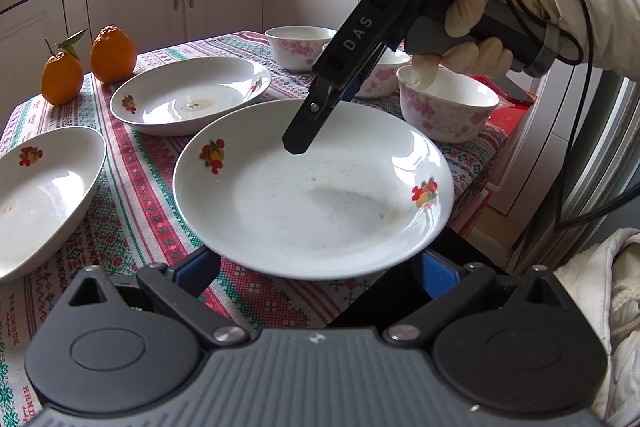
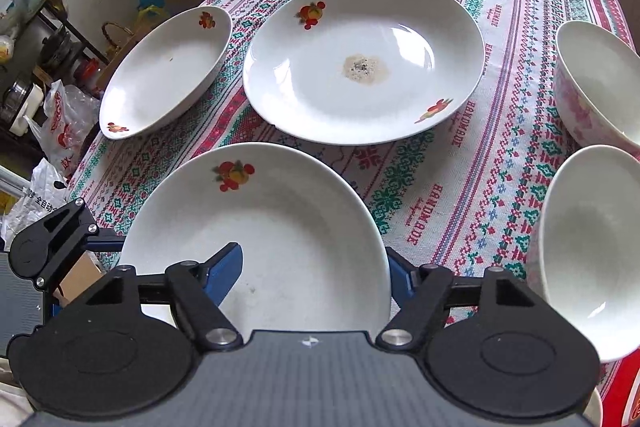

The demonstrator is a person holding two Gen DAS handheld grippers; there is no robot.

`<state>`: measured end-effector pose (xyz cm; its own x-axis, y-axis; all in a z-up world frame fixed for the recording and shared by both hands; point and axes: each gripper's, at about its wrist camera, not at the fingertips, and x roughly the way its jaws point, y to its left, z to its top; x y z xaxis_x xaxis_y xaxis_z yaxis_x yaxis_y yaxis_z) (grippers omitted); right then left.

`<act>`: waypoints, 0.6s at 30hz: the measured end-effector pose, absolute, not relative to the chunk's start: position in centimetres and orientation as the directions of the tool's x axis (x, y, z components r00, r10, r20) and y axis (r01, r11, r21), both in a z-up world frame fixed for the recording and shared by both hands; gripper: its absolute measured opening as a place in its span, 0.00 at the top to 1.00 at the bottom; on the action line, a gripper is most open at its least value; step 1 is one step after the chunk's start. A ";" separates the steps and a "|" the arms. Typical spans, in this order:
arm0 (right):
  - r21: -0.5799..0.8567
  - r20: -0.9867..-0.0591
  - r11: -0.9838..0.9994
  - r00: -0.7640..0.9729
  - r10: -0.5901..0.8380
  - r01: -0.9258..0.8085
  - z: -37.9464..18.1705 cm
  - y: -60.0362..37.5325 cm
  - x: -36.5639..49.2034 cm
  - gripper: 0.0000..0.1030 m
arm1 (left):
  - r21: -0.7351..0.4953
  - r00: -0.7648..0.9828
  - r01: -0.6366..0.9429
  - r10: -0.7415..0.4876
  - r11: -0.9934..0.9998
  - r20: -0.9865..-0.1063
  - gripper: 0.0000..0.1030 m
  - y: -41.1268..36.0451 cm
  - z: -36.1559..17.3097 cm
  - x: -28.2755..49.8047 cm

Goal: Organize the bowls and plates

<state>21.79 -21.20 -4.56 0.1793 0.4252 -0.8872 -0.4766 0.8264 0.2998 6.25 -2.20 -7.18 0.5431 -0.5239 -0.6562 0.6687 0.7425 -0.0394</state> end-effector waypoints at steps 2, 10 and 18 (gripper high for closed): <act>0.304 -0.884 0.825 0.182 0.431 -0.476 -4.5 -21.3 21.8 0.23 | -0.031 0.547 0.668 -0.518 0.744 -0.657 0.02 -2.1 -7.1 6.3; 0.351 -0.865 0.809 0.167 0.473 -0.472 -4.6 -21.0 22.5 0.23 | -0.007 0.552 0.666 -0.500 0.746 -0.667 0.02 -1.1 -6.7 6.7; 0.482 -0.837 0.786 0.059 0.543 -0.387 -5.3 -22.2 24.1 0.22 | -0.029 0.541 0.675 -0.522 0.737 -0.660 0.02 -0.7 -6.7 6.7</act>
<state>24.11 -22.16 -5.29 0.0591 0.5435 -0.8374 -0.3874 0.7856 0.4825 6.69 -0.69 -6.73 0.5410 -0.5217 -0.6596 0.6755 0.7368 -0.0287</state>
